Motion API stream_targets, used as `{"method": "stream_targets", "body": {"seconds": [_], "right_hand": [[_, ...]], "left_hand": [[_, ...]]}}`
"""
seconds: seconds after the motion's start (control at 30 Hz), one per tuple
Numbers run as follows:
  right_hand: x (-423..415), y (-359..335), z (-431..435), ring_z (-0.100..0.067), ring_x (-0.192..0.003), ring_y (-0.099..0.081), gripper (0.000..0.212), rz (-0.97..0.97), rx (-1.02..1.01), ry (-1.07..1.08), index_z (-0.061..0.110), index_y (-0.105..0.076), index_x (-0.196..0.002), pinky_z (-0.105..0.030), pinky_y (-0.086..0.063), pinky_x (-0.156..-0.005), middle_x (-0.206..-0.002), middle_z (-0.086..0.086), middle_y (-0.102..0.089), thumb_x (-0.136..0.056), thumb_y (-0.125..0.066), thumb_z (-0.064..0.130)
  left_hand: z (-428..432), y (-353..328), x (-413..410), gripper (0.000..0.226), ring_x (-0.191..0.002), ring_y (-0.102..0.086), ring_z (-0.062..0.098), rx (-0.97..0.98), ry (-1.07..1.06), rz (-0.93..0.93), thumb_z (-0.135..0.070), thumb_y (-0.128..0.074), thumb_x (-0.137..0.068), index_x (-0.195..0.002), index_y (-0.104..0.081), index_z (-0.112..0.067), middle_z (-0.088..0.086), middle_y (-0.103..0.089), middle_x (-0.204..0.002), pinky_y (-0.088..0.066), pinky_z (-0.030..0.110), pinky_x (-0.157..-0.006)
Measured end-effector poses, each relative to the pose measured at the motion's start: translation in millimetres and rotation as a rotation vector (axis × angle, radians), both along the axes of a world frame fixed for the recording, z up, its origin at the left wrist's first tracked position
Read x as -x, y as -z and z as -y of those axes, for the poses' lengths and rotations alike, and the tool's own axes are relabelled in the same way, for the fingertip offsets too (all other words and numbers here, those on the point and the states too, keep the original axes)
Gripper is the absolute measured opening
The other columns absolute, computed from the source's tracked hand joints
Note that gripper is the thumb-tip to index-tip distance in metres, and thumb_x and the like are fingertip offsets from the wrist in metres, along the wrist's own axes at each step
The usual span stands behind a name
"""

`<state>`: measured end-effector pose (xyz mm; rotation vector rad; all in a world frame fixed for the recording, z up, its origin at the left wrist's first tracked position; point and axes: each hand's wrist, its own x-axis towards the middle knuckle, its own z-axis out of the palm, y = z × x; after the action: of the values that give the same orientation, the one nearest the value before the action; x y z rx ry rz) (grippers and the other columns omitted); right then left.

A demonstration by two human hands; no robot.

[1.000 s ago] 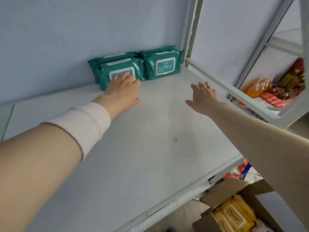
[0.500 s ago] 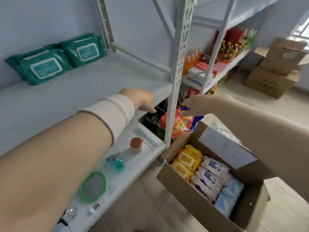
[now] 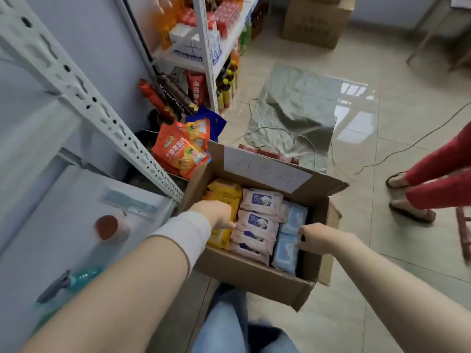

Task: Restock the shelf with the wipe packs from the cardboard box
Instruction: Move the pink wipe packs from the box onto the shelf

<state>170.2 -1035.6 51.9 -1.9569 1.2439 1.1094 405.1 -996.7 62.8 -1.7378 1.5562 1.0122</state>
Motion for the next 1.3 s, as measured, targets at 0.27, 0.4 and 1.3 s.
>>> {"method": "stream_targets", "body": {"seconds": [0.27,0.4,1.3], "right_hand": [[-1.7,167.8,-9.7,-0.025,-0.126,-0.048,0.056,0.077,-0.15,0.532,0.011,-0.039,-0.136,-0.033,-0.042,-0.101,-0.139,-0.01,-0.049,-0.094,-0.045,0.046],[-18.7,260.4,-6.3,-0.026,-0.123,-0.05,0.052,0.236,-0.092,1.001,0.01,-0.044,-0.134,-0.029,-0.04,-0.096,-0.136,-0.011,-0.052,-0.092,-0.051,0.041],[-28.2,336.7,-10.4,-0.015,-0.078,-0.065,0.016,0.665,-0.324,1.948,0.02,-0.065,-0.1,-0.022,-0.05,-0.051,-0.094,-0.001,-0.071,-0.084,-0.068,0.024]], "left_hand": [[66.2,174.2,13.9,0.05,-0.12,-0.051,0.029,-0.027,-0.173,-0.128,-0.039,-0.046,-0.094,-0.136,-0.038,-0.012,0.012,-0.05,-0.135,-0.043,0.04,-0.098],[114.9,273.3,32.7,0.056,-0.127,-0.046,0.028,0.109,-0.535,-0.258,-0.035,-0.051,-0.092,-0.141,-0.034,-0.013,0.01,-0.043,-0.143,-0.039,0.038,-0.105],[172.1,380.7,55.2,0.12,-0.134,-0.034,0.029,0.158,-0.799,-0.068,-0.052,-0.08,-0.06,-0.142,-0.007,-0.001,0.014,-0.03,-0.146,-0.035,0.038,-0.105]]}}
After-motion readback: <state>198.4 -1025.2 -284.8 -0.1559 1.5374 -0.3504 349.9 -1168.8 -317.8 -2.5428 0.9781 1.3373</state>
